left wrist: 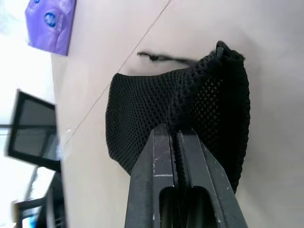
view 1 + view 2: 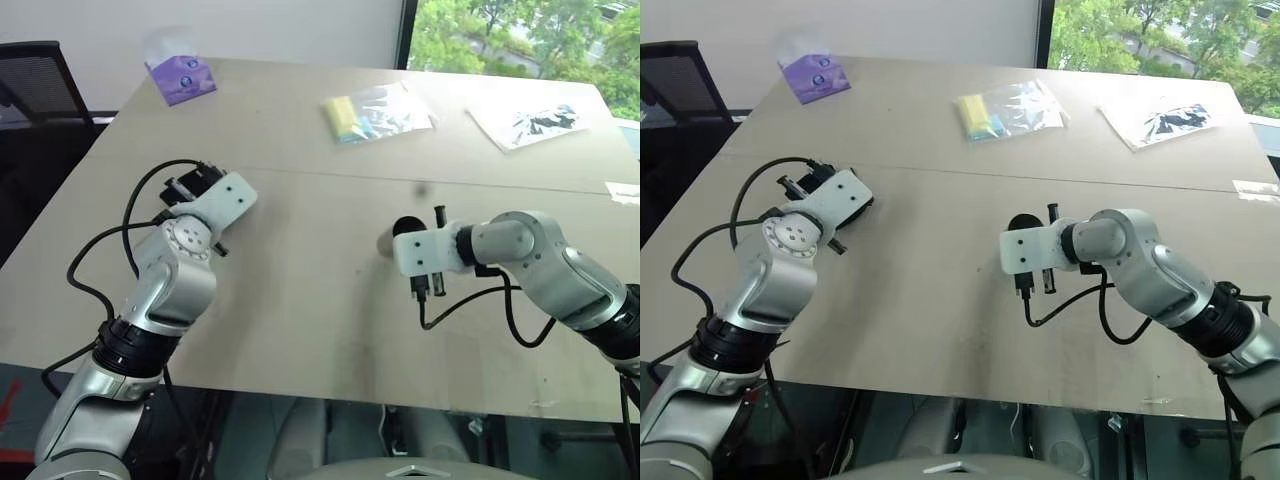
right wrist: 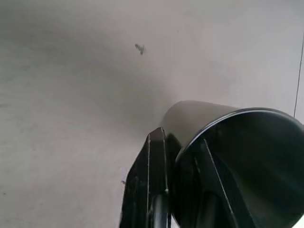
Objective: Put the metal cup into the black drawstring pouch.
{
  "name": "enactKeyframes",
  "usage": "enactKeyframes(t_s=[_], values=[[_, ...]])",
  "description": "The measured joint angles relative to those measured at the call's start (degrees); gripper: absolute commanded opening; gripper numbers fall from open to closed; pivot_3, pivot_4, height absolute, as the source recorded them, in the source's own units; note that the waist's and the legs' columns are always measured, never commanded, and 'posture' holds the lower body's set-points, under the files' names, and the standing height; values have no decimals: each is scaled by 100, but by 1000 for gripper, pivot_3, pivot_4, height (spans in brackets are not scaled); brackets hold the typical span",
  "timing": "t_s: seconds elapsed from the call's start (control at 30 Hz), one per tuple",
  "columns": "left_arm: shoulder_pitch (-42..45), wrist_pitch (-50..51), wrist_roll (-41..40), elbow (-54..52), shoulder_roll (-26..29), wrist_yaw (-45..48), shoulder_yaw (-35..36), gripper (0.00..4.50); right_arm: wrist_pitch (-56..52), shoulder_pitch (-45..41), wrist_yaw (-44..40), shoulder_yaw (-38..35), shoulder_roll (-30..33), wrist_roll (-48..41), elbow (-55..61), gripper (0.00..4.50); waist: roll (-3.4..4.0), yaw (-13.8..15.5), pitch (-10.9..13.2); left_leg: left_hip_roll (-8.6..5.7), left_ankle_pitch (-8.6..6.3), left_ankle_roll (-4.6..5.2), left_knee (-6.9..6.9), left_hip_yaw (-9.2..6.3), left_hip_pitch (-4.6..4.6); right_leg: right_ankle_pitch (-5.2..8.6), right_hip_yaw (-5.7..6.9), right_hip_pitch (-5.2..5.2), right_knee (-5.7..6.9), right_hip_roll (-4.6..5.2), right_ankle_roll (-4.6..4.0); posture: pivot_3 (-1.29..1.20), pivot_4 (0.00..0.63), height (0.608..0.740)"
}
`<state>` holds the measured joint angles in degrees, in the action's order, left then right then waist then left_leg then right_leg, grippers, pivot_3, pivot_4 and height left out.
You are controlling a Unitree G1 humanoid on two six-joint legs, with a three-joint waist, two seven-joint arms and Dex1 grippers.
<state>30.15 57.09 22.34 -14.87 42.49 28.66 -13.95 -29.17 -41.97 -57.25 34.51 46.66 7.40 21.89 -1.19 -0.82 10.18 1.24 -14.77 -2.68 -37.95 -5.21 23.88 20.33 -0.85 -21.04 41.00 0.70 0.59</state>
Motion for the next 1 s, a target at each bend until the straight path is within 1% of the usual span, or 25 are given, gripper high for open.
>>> enactKeyframes(t_s=[0.13, 0.2, 0.23, 0.27, 0.3, 0.4, 0.43, 0.5, 0.57, 0.67, 0.7, 0.73, 0.8, 0.87, 1.0], values=[[334, 345, -474, -194, -432, 445, -19, 0, -752, 655, 33, -1243, -321, -902, 504, 51, 0, 23, 0, 0, -1, 1, -14, -7, 6, 0, 13, 13, -2, 0, 0, 0, 150, 740], [552, 536, -660, -195, -529, 586, -11, 0, -1109, 970, 124, -1841, -532, -1369, 813, 51, 0, 12, 0, -2, -1, 2, -17, -10, 6, -1, 16, 16, 0, -1, 1, 0, 150, 740], [744, 708, -809, -188, -612, 678, -1, 0, -1448, 1191, 230, -2268, -683, -1696, 1043, 51, 0, 6, 0, -2, -1, 2, -19, -10, 4, -1, 15, 17, 4, -2, 1, 0, 150, 740], [876, 810, -936, -185, -653, 763, 3, 0, -1732, 1331, 339, -2540, -777, -1901, 1221, 51, 0, -7, 0, -3, -1, 2, -20, -7, -2, -1, 10, 18, 11, -3, 1, 0, 150, 740], [925, 847, -989, -183, -660, 788, 4, 0, -1837, 1360, 387, -2616, -794, -1968, 1281, 51, 0, -20, 0, -5, -1, 2, -20, -2, -5, -1, 5, 18, 14, -5, 1, 0, 150, 740], [1373, 1308, -1477, 94, -965, 1020, 9, 0, -2462, 1945, 792, -3304, -963, -2390, 1856, 51, 1, 3, -1, -9, -1, 2, -23, -5, -8, 0, 11, 19, 26, -14, 1, 0, 150, 740], [1411, 1366, -1542, 133, -991, 1040, 8, 0, -2526, 2004, 838, -3341, -985, -2446, 1918, 51, 1, -2, -1, -9, -1, 3, -28, -2, -8, 0, 8, 18, 31, -20, 1, 0, 150, 740], [1696, 1609, -1877, 568, -1266, 1147, -2, 0, -2665, 2425, 1040, -3628, -1027, -2647, 2246, 51, 1, 2, -1, -14, -2, 3, -34, -1, -9, 0, 7, 18, 40, -30, 1, 0, 150, 740], [1826, 1762, -2056, 850, -1383, 1186, -3, 0, -2681, 2632, 1147, -3744, -1125, -2796, 2365, 51, 1, -18, -1, -17, -2, 3, -39, 5, -13, 0, -2, 16, 52, -31, 1, 0, 150, 740], [2111, 1929, -2420, 1372, -1758, 1245, 76, 0, -2735, 2824, 1402, -3933, -1241, -2984, 2612, 51, 1, -24, -1, -15, -1, 4, -44, 5, -17, 0, -5, 13, 67, -37, 1, 0, 150, 740], [2281, 1971, -2637, 1655, -1959, 1301, 178, 0, -2775, 2877, 1558, -3967, -1294, -3040, 2754, 51, 1, -16, -1, -13, -1, 5, -46, 3, -18, 0, -5, 13, 71, -41, 1, 0, 150, 740], [2389, 1980, -2825, 1820, -2039, 1371, 238, 0, -2799, 2926, 1657, -3963, -1317, -3088, 2858, 51, 1, -23, -1, -12, -1, 4, -47, 4, -18, 0, -6, 13, 71, -43, 1, 0, 150, 740], [2534, 2040, -3015, 2064, -2120, 1414, 347, 0, -2829, 2968, 1777, -3957, -1334, -3147, 2926, 51, 2, -49, -1, -10, 0, 3, -47, 9, -21, 0, -12, 13, 74, -46, 1, 0, 150, 740], [2795, 2214, -3280, 2537, -2287, 1413, 661, 0, -2832, 2990, 1975, -3957, -1373, -3216, 2965, 51, 2, -68, -1, -10, 0, 3, -47, 8, -20, 0, -10, 12, 74, -45, 1, 0, 150, 740], [3054, 2360, -3563, 3038, -2384, 1360, 1046, 0, -2830, 2994, 2238, -3914, -1473, -3291, 2989, 51, 2, -117, -1, -10, 0, 2, -46, 8, -19, 0, -11, 12, 72, -45, 1, 0, 150, 740]])
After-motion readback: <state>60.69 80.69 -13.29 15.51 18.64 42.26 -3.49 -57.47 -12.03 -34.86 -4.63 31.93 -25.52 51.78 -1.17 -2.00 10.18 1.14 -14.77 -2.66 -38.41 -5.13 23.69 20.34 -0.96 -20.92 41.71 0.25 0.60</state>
